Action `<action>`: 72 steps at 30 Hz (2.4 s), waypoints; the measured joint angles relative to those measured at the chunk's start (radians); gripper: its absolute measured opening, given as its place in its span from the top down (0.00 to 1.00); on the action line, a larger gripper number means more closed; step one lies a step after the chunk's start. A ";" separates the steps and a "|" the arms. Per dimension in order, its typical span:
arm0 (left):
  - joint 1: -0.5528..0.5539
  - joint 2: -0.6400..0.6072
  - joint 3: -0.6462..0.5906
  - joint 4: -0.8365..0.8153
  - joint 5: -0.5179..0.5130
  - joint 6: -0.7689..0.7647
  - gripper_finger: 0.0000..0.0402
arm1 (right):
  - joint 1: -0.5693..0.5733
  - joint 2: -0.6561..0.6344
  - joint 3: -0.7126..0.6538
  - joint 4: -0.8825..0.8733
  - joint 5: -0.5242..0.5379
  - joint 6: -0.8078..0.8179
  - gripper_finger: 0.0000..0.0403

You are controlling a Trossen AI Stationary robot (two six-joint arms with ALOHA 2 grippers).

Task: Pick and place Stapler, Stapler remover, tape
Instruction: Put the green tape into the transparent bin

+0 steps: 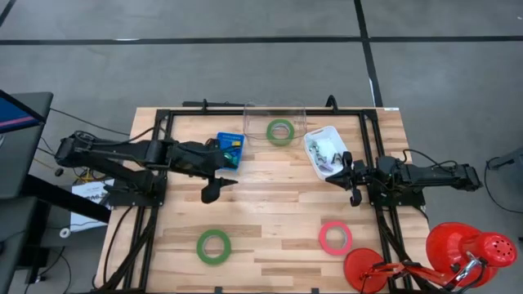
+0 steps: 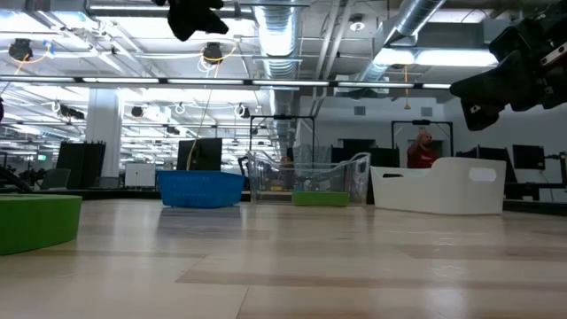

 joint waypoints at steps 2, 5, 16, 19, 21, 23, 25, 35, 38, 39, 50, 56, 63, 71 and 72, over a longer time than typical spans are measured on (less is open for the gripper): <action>0.000 0.015 0.023 -0.049 0.001 0.000 0.44 | 0.000 0.000 0.000 0.000 0.000 0.000 1.00; -0.003 0.048 0.055 -0.120 0.022 -0.003 0.44 | 0.000 0.000 0.000 0.000 0.000 0.000 1.00; -0.062 0.163 0.149 -0.286 0.074 -0.026 0.44 | 0.000 0.000 0.000 0.000 0.000 0.000 1.00; -0.075 0.170 0.171 -0.355 0.072 -0.064 0.44 | 0.000 0.000 0.000 0.000 0.000 0.000 1.00; -0.083 0.170 0.184 -0.392 0.072 -0.102 0.44 | 0.000 0.000 0.000 0.000 0.000 0.000 1.00; -0.093 0.170 0.194 -0.438 0.069 -0.141 0.44 | 0.000 0.000 0.000 0.000 0.000 0.000 1.00; -0.105 0.170 0.197 -0.493 0.069 -0.186 0.43 | 0.000 0.000 0.000 0.000 0.000 0.000 1.00; -0.215 0.170 0.198 -0.617 0.069 -0.264 0.27 | 0.000 0.000 0.000 0.000 0.000 0.000 1.00; -0.263 0.170 0.198 -0.617 0.069 -0.263 0.22 | 0.000 0.000 0.000 0.000 0.000 0.000 1.00; -0.277 0.170 0.198 -0.617 0.069 -0.264 0.21 | 0.000 0.000 0.000 0.000 0.000 0.000 1.00; -0.336 0.258 0.197 -0.617 0.082 -0.453 0.22 | 0.000 0.000 0.000 0.000 0.000 0.000 1.00; -0.381 0.340 0.197 -0.604 0.085 -0.484 0.23 | 0.000 0.000 0.000 0.000 0.000 0.000 1.00; -0.406 0.400 0.197 -0.586 0.085 -0.534 0.23 | 0.000 0.000 0.000 0.000 0.000 0.000 1.00; -0.406 0.411 0.197 -0.529 0.068 -0.626 0.23 | 0.000 0.000 0.000 0.000 0.000 0.000 1.00; -0.406 0.411 0.197 -0.528 0.060 -0.640 0.23 | 0.000 0.000 0.000 0.000 0.000 0.000 1.00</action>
